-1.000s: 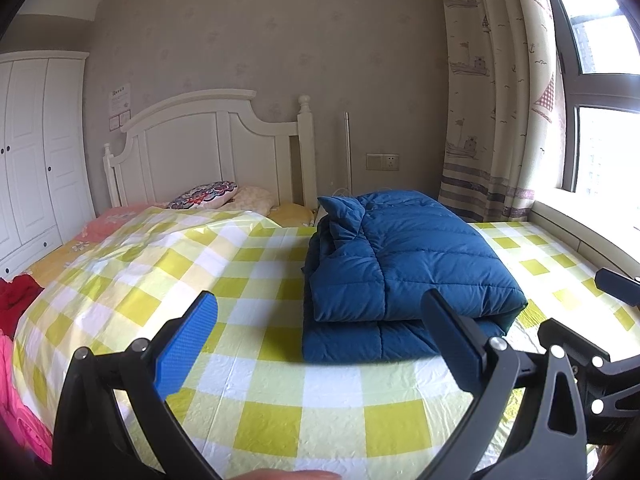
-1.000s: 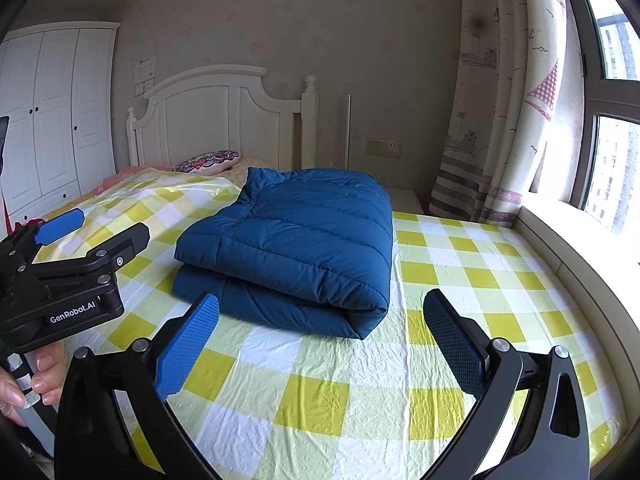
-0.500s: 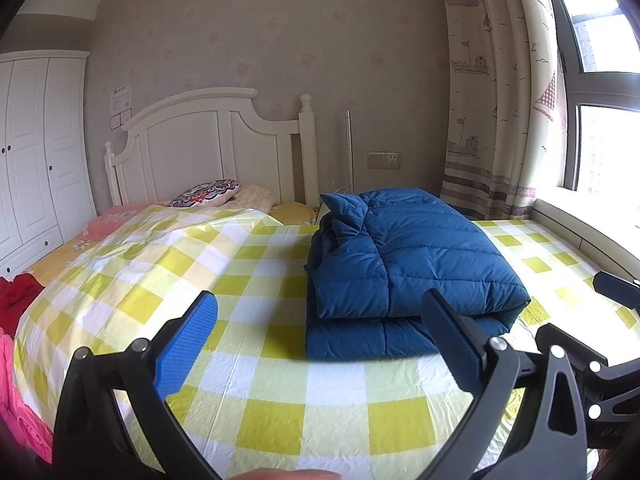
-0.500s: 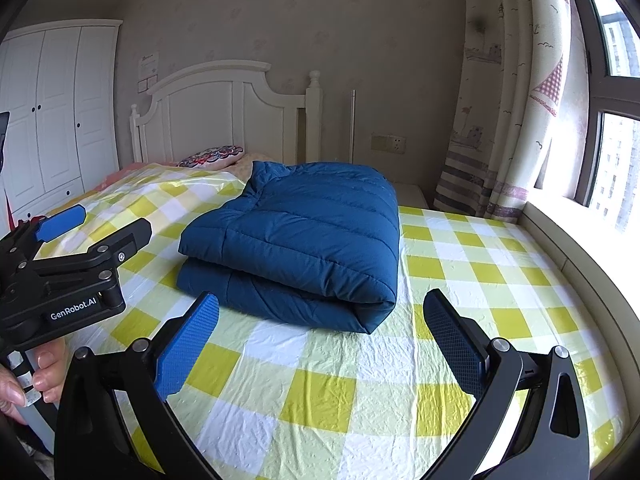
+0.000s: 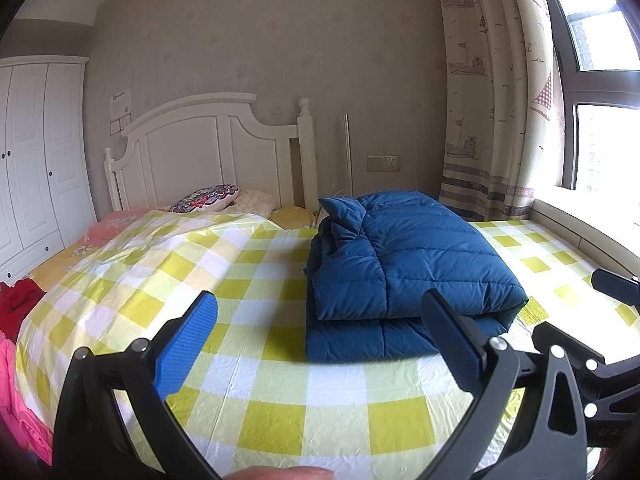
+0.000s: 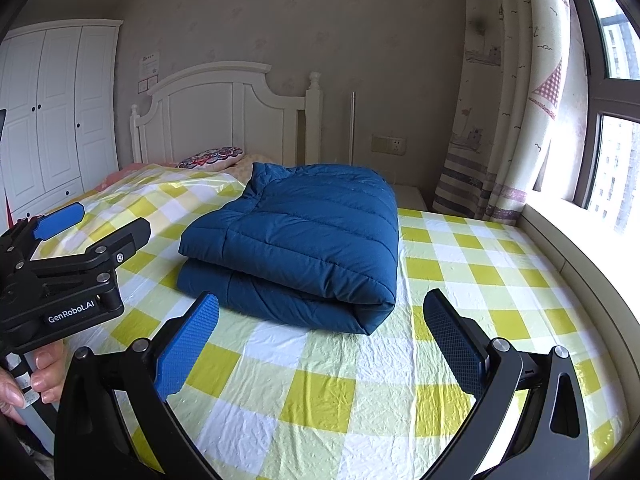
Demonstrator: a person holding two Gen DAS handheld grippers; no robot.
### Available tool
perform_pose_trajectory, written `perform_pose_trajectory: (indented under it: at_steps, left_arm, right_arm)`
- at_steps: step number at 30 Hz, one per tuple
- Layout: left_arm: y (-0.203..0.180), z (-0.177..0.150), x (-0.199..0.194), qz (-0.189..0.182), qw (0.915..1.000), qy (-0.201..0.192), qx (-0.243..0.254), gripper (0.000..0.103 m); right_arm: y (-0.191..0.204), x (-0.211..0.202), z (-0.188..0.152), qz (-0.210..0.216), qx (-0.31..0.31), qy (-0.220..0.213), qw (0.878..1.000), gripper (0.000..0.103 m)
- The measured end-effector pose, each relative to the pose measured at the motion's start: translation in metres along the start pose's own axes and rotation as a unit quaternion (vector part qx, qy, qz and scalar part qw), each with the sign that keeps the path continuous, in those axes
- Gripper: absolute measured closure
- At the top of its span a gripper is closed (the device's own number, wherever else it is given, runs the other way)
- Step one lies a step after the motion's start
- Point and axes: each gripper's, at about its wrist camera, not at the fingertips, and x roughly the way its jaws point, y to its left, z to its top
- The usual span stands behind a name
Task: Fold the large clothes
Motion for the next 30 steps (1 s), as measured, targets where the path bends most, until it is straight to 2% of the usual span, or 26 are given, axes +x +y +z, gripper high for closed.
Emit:
perform_pose_trajectory:
  at_steps: [24, 27, 30]
  left_arm:
    - [-0.004, -0.003, -0.002, -0.007, 0.9999, -0.009, 0.006, 0.002]
    - [-0.007, -0.005, 0.001, -0.018, 0.9997, -0.005, 0.012, 0.002]
    - [-0.007, -0.008, 0.010, -0.032, 0.9992, 0.020, 0.013, 0.002]
  right_arm:
    - [0.000, 0.003, -0.004, 0.006, -0.004, 0.008, 1.000, 0.005]
    - [-0.002, 0.006, -0.007, 0.008, -0.005, 0.014, 1.000, 0.005]
    - [-0.003, 0.010, -0.009, 0.009, -0.006, 0.020, 1.000, 0.005]
